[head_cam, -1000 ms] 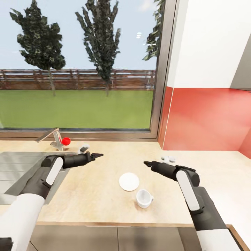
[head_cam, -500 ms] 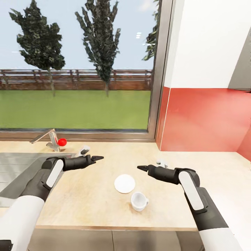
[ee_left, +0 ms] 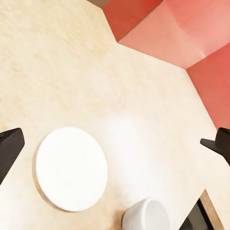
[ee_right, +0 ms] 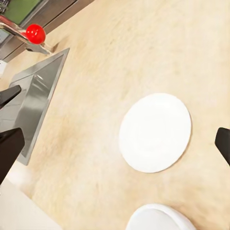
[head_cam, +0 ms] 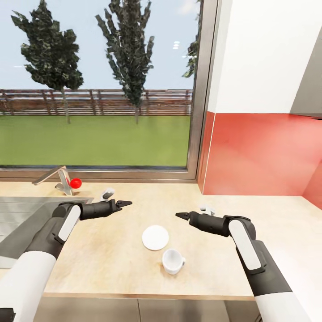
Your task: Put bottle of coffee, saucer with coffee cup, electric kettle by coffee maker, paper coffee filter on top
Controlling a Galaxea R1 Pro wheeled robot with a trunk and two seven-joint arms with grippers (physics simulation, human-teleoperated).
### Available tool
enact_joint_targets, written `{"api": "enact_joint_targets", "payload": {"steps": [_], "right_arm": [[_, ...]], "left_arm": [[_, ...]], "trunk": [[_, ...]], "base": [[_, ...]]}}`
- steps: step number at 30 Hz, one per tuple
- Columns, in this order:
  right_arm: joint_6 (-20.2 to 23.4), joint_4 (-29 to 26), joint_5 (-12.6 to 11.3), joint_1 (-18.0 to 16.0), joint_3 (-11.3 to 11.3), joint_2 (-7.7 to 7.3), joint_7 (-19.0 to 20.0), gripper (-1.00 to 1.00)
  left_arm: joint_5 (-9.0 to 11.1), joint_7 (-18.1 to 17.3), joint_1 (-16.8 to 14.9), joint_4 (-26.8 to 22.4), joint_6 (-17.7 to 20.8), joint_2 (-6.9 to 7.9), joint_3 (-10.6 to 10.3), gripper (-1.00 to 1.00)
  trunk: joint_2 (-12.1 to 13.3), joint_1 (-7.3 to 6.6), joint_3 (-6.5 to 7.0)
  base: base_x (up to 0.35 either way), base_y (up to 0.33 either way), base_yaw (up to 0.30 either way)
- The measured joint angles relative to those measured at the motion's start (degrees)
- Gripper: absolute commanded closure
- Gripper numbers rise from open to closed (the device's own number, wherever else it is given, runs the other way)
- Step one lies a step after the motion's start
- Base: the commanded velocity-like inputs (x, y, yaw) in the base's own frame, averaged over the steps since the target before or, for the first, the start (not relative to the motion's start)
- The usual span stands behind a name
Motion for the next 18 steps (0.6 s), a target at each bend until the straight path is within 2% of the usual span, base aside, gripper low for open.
{"api": "enact_joint_targets", "payload": {"steps": [4,11,18], "right_arm": [[0.01,-0.11,-0.03,0.02,-0.08,0.05,0.08,-1.00],[0.02,0.10,0.03,0.02,-0.04,0.08,0.00,-1.00],[0.00,0.14,0.04,0.02,0.00,0.07,0.00,-1.00]], "left_arm": [[0.00,-0.02,0.00,0.05,-0.22,0.01,0.00,-1.00],[0.01,-0.10,0.00,0.06,-0.40,0.01,0.00,-1.00],[-0.12,-0.05,0.39,0.13,-0.50,0.09,0.02,-1.00]], "trunk": [[0.00,-0.01,0.00],[0.00,-0.01,0.00],[0.00,0.00,0.00]], "base": [[0.070,-0.066,0.000],[0.112,-0.215,0.000],[0.028,-0.034,0.000]]}}
